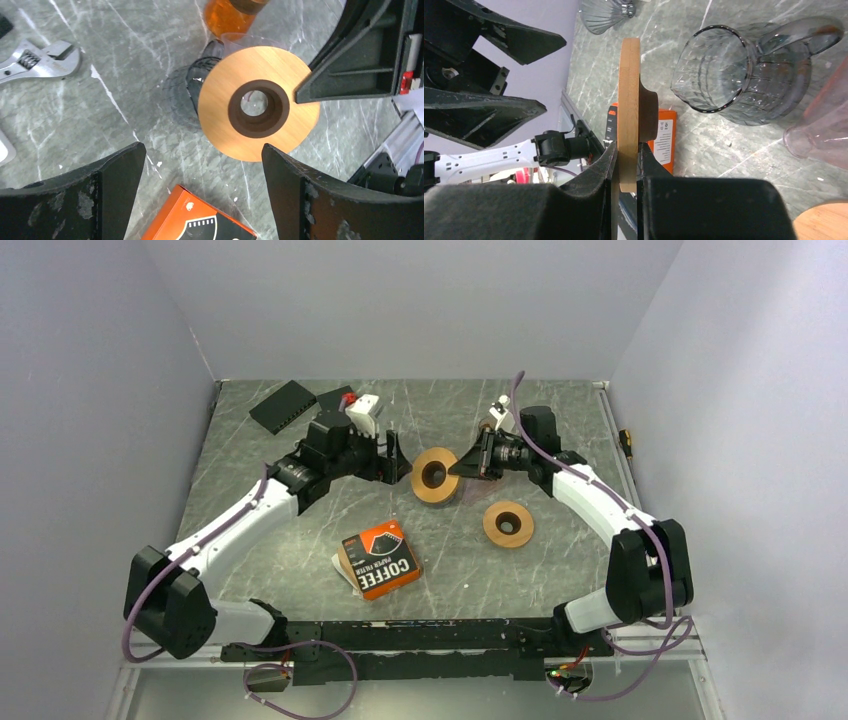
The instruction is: Place the coffee filter in the dripper
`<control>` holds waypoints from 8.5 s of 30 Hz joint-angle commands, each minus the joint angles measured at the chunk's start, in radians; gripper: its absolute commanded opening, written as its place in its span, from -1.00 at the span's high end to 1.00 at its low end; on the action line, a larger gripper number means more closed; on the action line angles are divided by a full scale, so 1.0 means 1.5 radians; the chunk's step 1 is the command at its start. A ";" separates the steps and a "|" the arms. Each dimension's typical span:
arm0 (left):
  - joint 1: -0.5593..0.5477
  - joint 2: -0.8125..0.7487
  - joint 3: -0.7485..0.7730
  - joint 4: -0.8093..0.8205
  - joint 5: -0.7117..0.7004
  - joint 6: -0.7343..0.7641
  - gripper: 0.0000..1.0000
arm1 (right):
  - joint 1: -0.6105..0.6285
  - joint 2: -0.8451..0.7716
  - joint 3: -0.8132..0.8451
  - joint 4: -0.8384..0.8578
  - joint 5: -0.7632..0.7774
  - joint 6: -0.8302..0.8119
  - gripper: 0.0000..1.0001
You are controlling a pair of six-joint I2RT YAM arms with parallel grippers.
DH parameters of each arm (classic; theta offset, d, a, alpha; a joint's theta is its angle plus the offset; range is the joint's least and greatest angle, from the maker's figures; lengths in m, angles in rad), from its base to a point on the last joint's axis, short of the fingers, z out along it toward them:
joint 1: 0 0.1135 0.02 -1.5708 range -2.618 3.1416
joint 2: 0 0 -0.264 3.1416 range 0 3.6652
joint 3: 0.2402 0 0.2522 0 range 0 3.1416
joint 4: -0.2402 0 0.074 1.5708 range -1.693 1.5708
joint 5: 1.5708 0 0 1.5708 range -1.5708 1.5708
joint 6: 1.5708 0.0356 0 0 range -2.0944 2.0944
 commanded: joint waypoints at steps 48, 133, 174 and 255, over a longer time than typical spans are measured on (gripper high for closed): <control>0.081 -0.087 -0.086 0.268 0.263 -0.220 -0.83 | -0.026 -0.165 0.051 0.167 -0.056 -0.008 1.00; 0.132 -0.023 -0.099 0.102 0.129 -0.067 -0.96 | -0.046 0.003 0.046 -0.025 0.183 -0.063 -0.92; 0.482 0.089 0.012 -0.141 0.156 -0.201 -0.90 | -0.045 -0.071 0.045 -0.067 0.219 -0.122 -0.97; -0.155 0.336 0.601 -0.487 -0.229 0.193 1.00 | -0.104 -0.115 0.020 -0.081 0.173 -0.076 -0.98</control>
